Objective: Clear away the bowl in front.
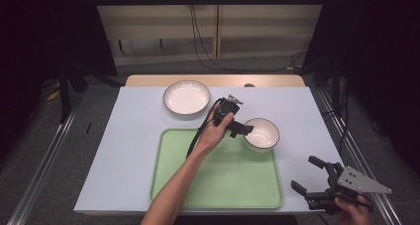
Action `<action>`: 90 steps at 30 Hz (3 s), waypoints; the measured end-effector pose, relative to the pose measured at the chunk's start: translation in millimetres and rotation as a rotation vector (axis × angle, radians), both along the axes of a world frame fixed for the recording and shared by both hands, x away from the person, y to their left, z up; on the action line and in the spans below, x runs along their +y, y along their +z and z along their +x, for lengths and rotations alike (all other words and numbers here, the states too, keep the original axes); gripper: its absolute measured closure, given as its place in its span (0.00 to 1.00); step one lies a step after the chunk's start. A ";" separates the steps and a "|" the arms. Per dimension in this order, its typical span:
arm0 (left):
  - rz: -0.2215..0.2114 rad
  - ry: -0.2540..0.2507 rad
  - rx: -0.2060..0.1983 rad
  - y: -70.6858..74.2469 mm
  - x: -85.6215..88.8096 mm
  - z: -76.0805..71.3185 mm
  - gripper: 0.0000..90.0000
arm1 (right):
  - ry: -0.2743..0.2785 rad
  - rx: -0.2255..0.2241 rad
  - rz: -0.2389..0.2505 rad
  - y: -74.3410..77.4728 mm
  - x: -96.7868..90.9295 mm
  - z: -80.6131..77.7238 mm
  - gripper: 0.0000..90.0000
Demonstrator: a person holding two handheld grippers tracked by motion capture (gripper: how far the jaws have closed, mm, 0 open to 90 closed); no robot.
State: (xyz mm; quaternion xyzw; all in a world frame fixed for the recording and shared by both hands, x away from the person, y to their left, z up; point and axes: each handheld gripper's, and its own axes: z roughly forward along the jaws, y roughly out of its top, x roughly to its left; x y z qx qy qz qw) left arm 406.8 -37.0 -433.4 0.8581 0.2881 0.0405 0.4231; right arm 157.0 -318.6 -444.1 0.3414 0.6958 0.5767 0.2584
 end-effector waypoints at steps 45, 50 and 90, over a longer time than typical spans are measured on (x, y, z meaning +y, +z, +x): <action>-0.046 0.251 -0.201 35.2 153.7 -91.9 0.03 | -0.012 0.005 -0.011 0.0 2.9 2.0 0.03; -0.058 0.288 -0.191 27.8 172.6 -107.0 0.03 | -0.015 0.007 -0.014 0.1 3.3 2.3 0.03; -0.113 0.544 -0.328 6.4 263.0 -210.2 0.02 | -0.031 0.010 -0.014 0.1 1.4 3.8 0.03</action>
